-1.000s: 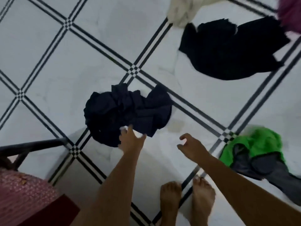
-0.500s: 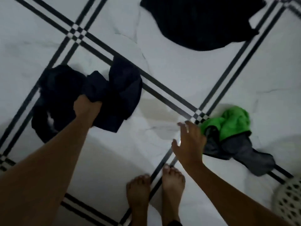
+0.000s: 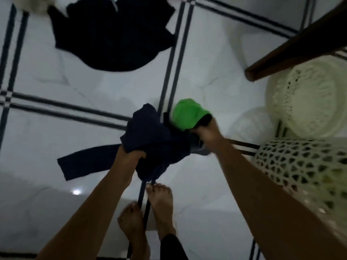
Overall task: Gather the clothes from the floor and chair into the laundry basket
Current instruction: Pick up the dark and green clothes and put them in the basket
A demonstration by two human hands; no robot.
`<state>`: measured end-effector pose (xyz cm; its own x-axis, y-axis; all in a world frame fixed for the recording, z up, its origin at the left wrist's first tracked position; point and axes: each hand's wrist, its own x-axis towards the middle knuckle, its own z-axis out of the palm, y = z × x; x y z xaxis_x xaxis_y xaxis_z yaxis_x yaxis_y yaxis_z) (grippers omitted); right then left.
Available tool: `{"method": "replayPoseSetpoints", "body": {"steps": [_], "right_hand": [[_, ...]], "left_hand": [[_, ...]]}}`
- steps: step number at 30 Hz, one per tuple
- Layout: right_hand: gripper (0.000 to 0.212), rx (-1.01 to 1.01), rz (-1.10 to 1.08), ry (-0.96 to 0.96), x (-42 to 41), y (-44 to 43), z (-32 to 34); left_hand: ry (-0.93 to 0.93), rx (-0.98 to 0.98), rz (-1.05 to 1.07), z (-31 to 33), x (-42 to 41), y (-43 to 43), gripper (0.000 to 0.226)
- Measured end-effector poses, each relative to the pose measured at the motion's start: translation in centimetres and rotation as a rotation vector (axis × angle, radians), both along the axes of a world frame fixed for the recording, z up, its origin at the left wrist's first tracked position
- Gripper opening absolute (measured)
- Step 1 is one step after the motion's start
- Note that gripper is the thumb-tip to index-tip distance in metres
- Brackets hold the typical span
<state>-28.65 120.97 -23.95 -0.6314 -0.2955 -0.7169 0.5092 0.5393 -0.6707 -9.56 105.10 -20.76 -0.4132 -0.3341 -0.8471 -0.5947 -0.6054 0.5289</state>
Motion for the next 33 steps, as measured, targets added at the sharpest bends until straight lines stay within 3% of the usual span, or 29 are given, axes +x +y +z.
{"method": "replayPoseSetpoints", "body": {"steps": [3, 5, 9, 12, 14, 16, 18, 20, 21, 23, 25, 27, 28, 30, 32, 33], "right_hand": [[0.080, -0.117, 0.267, -0.258, 0.9, 2.2, 10.7], [0.093, -0.117, 0.412, -0.304, 1.5, 4.8, 18.0], [0.113, -0.070, 0.213, -0.146, 3.4, 11.7, 28.7], [0.088, -0.035, -0.020, -0.221, 3.7, 17.4, 36.5], [0.073, -0.082, -0.074, -0.202, 3.7, 21.0, 40.3], [0.052, -0.085, -0.240, -0.189, 3.3, 24.4, 44.5], [0.053, -0.075, -0.378, -0.135, 3.5, 28.3, 48.0], [0.055, -0.069, -0.502, -0.070, 3.9, 31.3, 51.2], [0.049, -0.067, -0.595, -0.028, 3.9, 32.8, 53.0], [0.034, -0.112, -0.807, 0.064, 4.0, 35.8, 54.8], [0.034, -0.165, -0.919, 0.179, 3.6, 38.9, 54.6], [0.051, -0.209, -0.945, 0.224, 2.8, 40.9, 54.0], [0.053, -0.198, -0.975, 0.222, 2.3, 41.7, 52.6], [0.042, -0.131, -1.021, 0.246, 1.5, 43.2, 48.9], [0.051, -0.008, -1.050, 0.247, 0.3, 43.8, 44.8], [0.061, 0.067, -1.047, 0.234, -0.1, 43.8, 42.4]], "left_hand": [[0.026, 0.076, -0.012, 7.3, -3.2, 3.0, 0.031], [0.020, 0.157, -0.078, 13.9, -5.4, 5.6, 0.040], [-0.014, 0.226, -0.392, 25.1, -8.4, 10.1, 0.070], [0.040, 0.201, -0.648, 33.8, -11.3, 14.7, 0.054], [0.131, 0.261, -0.733, 38.6, -12.7, 18.2, 0.082], [0.236, 0.438, -0.639, 42.4, -13.5, 21.9, 0.115], [0.321, 0.526, -0.499, 45.8, -14.4, 26.1, 0.103], [0.342, 0.491, -0.364, 47.4, -15.4, 29.6, 0.063], [0.312, 0.460, -0.325, 47.5, -16.0, 31.2, 0.056], [0.203, 0.383, -0.371, 46.5, -17.0, 33.5, 0.062], [0.123, 0.362, -0.536, 45.5, -18.5, 36.2, 0.060], [-0.008, 0.502, -0.565, 44.2, -20.2, 39.5, 0.042], [-0.039, 0.502, -0.592, 42.8, -21.3, 40.9, 0.040], [0.024, 0.445, -0.672, 40.0, -23.4, 42.8, 0.056], [-0.013, 0.376, -0.760, 37.9, -25.1, 44.2, 0.069], [-0.050, 0.349, -0.803, 36.7, -25.7, 44.2, 0.059]]}}
